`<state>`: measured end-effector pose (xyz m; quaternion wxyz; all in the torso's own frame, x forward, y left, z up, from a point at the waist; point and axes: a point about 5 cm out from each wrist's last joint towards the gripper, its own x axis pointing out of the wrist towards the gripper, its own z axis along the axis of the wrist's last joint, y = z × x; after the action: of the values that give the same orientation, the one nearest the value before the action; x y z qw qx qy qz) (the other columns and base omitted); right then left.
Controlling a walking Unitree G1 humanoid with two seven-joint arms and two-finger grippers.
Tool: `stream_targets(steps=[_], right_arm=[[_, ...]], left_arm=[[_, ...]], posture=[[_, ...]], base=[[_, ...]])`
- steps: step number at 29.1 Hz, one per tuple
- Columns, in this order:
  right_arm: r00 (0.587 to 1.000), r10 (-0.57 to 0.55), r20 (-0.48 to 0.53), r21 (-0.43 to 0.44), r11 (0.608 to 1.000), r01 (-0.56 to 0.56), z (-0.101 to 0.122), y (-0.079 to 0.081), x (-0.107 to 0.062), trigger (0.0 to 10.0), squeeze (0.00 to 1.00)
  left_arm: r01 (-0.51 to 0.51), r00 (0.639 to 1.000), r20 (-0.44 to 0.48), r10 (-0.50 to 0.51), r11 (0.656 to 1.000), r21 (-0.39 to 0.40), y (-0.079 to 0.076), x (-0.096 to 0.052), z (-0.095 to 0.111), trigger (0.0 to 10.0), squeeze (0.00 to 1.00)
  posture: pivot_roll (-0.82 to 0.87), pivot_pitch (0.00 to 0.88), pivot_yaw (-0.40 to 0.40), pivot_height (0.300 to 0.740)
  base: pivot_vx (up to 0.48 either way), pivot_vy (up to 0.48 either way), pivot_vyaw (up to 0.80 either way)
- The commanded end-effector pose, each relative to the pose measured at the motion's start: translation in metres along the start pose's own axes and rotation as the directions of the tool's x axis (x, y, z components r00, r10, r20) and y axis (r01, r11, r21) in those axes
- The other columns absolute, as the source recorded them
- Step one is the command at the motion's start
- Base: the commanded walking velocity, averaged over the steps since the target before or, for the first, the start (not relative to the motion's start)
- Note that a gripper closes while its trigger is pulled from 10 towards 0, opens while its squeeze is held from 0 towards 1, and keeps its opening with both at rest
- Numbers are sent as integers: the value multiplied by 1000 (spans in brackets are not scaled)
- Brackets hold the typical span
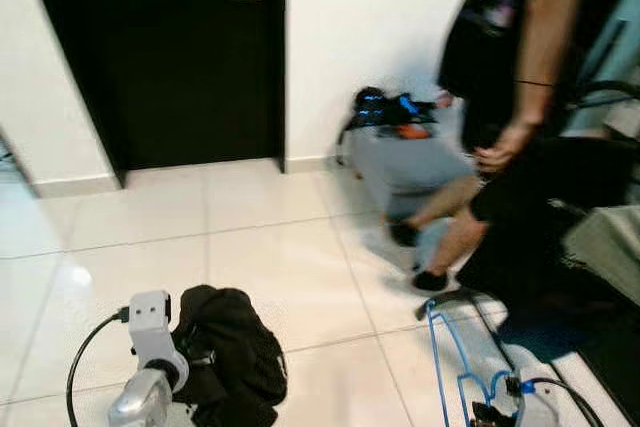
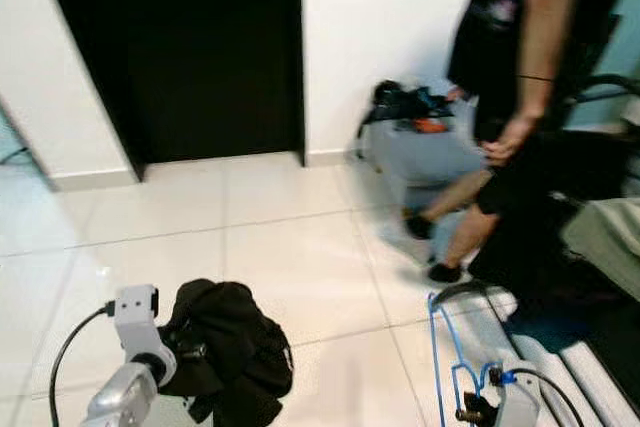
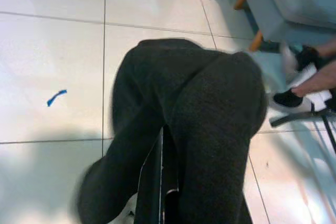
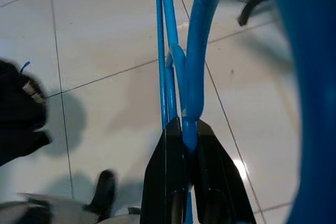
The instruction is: Hang hanger
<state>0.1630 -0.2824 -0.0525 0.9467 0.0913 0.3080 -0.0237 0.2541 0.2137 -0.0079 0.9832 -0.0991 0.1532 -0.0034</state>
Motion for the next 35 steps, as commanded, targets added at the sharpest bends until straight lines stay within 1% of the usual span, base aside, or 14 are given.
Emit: stream_targets(steps=[1, 5, 6, 9, 11, 12, 13, 15, 16, 21, 29, 35], right_arm=[[1000, 13, 20, -9, 1000, -13, 0, 3, 1, 10000, 0], [1000, 14, 28, -8, 1000, -13, 0, 4, 0, 10000, 0], [999, 13, 31, -18, 1000, -13, 0, 4, 0, 10000, 0], [999, 16, 34, -30, 999, -15, 0, 4, 0, 10000, 0], [999, 16, 32, -43, 999, -15, 1, 4, 0, 10000, 0], [999, 15, 31, -62, 998, -13, 1, 4, 0, 10000, 0], [999, 15, 31, -62, 998, -13, 1, 4, 0, 10000, 0], [999, 10, 34, -62, 998, -8, 2, 3, 0, 10000, 0], [999, 20, 44, -56, 998, -17, 3, 3, -1, 10000, 0], [998, 33, 61, -66, 997, -29, 5, 3, -1, 10000, 0], [995, 53, 88, -68, 997, -47, 8, 3, -1, 10000, 0], [993, 62, 102, -59, 997, -57, 9, 4, -1, 10000, 0]], left_arm=[[10, 999, 39, -12, 999, 53, 5, 1, 11, 10000, 0], [13, 999, 52, -17, 997, 74, 5, 2, 15, 10000, 0], [37, 996, 74, -43, 997, 74, 1, 5, 23, 10000, 0], [61, 993, 96, -69, 995, 77, -3, 9, 30, 10000, 0], [67, 992, 102, -75, 995, 79, -4, 11, 32, 10000, 0], [71, 990, 113, -79, 995, 76, -6, 13, 36, 10000, 0], [71, 990, 113, -79, 995, 76, -6, 13, 36, 10000, 0], [74, 989, 124, -83, 994, 77, -8, 15, 40, 10000, 0], [83, 985, 144, -93, 994, 71, -12, 18, 46, 10000, 0], [83, 984, 153, -93, 994, 70, -13, 19, 48, 10000, 0], [77, 981, 174, -88, 994, 74, -11, 18, 55, 10000, 0], [77, 978, 190, -91, 994, 79, -10, 18, 61, 10000, 0]], posture=[[-19, 0, -57, 740], [-28, 1, -49, 740], [-34, 5, -41, 740], [-34, 5, -41, 740], [-34, 5, -41, 740], [-37, 6, -36, 740], [-37, 6, -36, 740], [-39, 8, -33, 740], [-39, 9, -34, 740], [-37, 10, -38, 740], [-21, 10, -41, 740], [-12, 10, -38, 740]], base=[[0, 0, 744], [0, 0, 748], [0, 0, 744], [0, 0, 746], [255, 0, 750], [330, 0, 0], [330, 0, 0], [345, 0, 0], [480, 0, 0], [480, 0, 0], [480, 0, 774], [480, 0, 73]])
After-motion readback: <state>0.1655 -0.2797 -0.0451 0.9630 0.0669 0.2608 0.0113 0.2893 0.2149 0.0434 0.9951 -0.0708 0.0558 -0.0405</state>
